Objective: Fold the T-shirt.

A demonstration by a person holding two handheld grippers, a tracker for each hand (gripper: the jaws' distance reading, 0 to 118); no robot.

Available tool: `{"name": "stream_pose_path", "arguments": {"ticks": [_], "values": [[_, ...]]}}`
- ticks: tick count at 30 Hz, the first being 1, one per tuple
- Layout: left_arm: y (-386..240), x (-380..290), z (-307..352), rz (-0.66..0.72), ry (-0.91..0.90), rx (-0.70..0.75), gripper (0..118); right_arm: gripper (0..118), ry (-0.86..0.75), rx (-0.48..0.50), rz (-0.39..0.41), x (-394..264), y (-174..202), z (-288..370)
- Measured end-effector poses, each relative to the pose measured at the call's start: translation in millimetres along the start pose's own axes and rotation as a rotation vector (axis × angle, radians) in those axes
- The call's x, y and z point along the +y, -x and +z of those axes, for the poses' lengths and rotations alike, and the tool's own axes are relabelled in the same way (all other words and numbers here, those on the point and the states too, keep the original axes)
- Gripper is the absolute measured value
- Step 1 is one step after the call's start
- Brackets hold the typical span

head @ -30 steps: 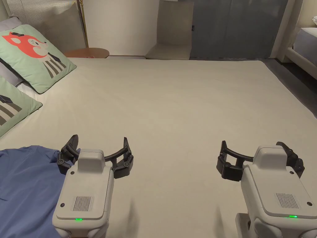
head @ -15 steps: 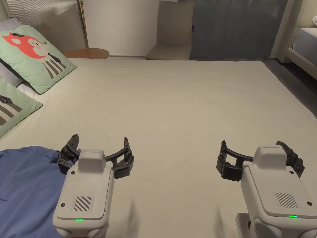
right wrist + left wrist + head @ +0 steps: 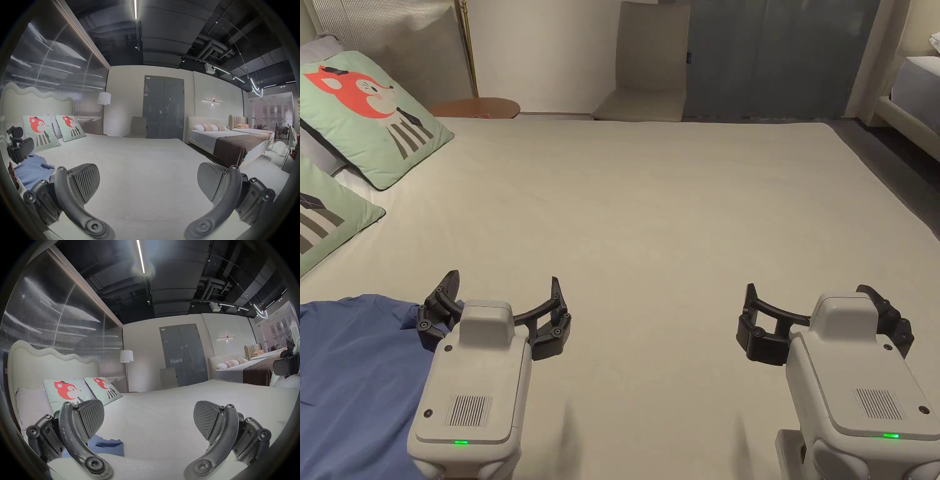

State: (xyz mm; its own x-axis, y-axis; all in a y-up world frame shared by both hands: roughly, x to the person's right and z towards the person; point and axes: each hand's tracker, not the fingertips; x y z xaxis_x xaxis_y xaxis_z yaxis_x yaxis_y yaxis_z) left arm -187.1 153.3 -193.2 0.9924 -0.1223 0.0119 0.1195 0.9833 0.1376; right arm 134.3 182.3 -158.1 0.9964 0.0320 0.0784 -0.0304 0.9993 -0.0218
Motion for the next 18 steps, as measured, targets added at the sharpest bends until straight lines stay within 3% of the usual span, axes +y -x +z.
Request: {"name": "stream_pose_path", "arguments": {"ticks": [4,5,6,8,9,10,18], "values": [[-0.3,1.1,-0.9,0.009,0.007,0.006,106,118,0.004,0.003,0.004,0.5,0.1,0.6],[-0.1,1.3,-1.1,0.017,0.009,0.006,98,116,0.007,0.007,0.005,0.9,0.3,0.9],[0.0,1.7,-1.1,0.027,0.012,0.001,84,107,0.009,0.006,0.006,1.4,1.2,1.4],[-0.1,2.9,-0.9,0.037,0.021,-0.011,21,44,0.0,0.021,0.008,1.2,1.6,4.0],[-1.1,4.0,-1.7,0.035,0.033,-0.015,0,11,-0.002,0.017,0.018,1.1,3.2,4.3],[-3.0,3.8,-2.7,0.02,0.039,-0.005,0,0,0.0,0.007,0.036,1.3,4.7,3.4],[0.9,5.9,-2.9,0.01,0.034,0.006,0,0,0.005,0.009,0.019,0.1,8.1,7.1]]}}
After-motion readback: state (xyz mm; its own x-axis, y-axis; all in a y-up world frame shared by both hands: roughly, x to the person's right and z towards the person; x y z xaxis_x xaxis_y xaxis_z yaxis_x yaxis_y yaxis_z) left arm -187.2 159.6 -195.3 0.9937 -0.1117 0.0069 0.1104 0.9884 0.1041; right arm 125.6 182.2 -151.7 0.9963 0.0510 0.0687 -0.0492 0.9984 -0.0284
